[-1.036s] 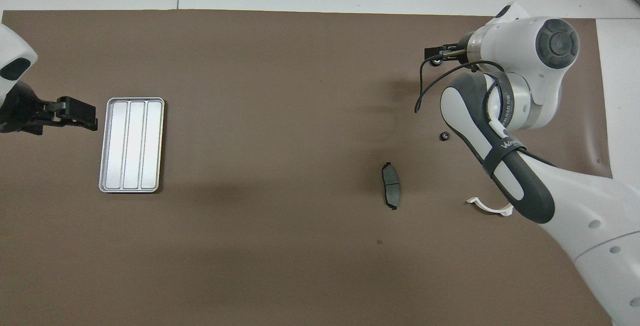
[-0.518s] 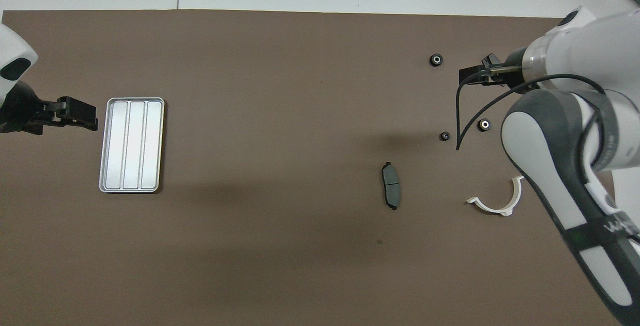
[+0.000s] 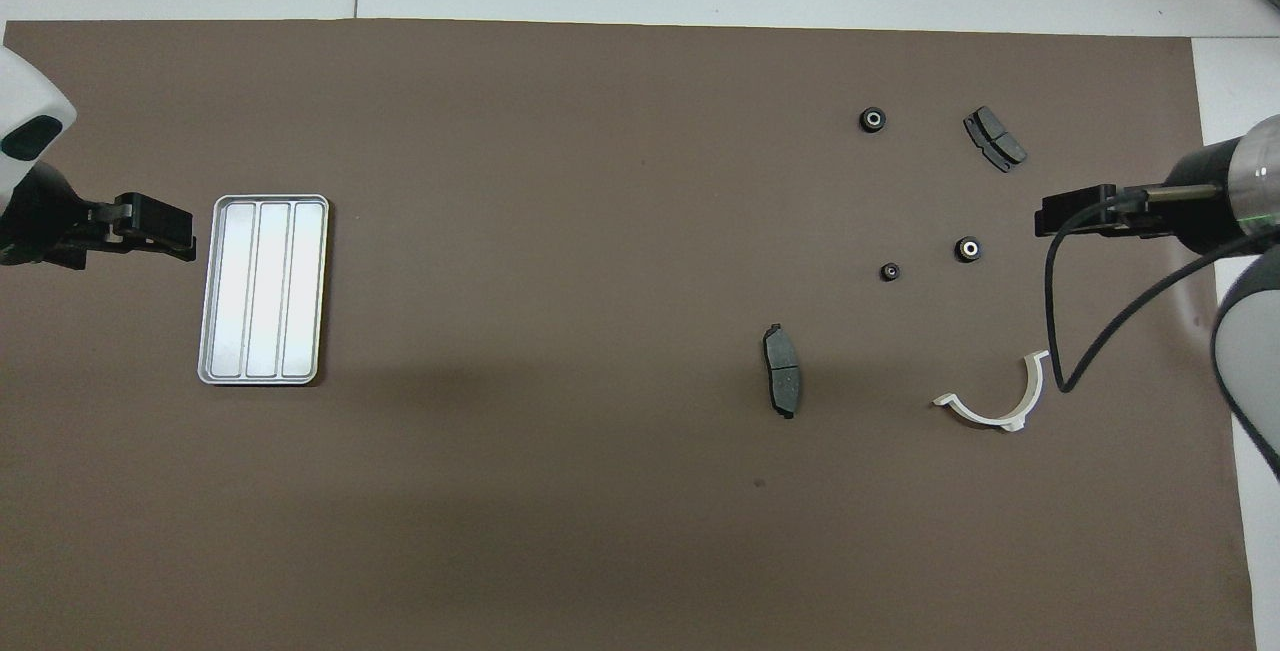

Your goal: Place bearing gear from tray to pile

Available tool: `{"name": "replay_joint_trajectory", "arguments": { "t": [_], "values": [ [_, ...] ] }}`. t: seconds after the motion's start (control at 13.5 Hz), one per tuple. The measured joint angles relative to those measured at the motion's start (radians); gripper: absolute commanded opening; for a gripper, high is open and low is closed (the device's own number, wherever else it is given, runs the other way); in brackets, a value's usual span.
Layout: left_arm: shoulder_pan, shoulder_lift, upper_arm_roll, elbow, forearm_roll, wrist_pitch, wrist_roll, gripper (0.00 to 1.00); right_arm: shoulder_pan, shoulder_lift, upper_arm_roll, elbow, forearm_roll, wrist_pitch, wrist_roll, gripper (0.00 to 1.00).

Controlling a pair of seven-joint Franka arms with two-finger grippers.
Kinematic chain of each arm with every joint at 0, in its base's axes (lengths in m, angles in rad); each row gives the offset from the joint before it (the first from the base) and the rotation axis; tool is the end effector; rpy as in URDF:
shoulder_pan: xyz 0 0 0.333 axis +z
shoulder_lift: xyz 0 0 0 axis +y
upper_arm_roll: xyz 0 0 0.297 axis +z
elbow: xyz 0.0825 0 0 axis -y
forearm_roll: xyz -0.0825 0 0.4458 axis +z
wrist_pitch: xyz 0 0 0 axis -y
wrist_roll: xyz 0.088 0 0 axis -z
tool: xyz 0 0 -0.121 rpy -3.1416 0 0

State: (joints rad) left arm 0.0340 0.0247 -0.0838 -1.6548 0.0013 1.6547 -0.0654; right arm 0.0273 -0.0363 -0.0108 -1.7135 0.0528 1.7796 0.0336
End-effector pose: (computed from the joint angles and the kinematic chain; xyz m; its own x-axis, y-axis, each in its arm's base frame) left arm 0.6261 -0.0306 0.5384 0.9996 0.0155 -0.0247 0.0155 -0.9999 -0.0008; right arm 0.6235 0.0155 0.5563 0.9946 -0.0281 0.1001 -0.0225 -0.9982 -0.0563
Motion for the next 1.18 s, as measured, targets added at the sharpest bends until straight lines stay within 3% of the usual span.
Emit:
{"name": "replay_joint_trajectory", "arguments": {
  "t": [0.44,0.74,1.18],
  "values": [
    [0.000,0.000,0.000,0.000,0.000,0.000,0.000,1.00,0.005,-0.049,0.007,0.037,-0.018,-0.154,0.026,1.00],
    [0.000,0.000,0.000,0.000,0.000,0.000,0.000,1.00,0.006,-0.024,0.011,0.087,-0.031,-0.186,0.026,1.00],
    [0.000,0.000,0.000,0.000,0.000,0.000,0.000,1.00,0.010,-0.018,0.016,0.070,-0.068,-0.207,0.031,1.00]
  ]
}}
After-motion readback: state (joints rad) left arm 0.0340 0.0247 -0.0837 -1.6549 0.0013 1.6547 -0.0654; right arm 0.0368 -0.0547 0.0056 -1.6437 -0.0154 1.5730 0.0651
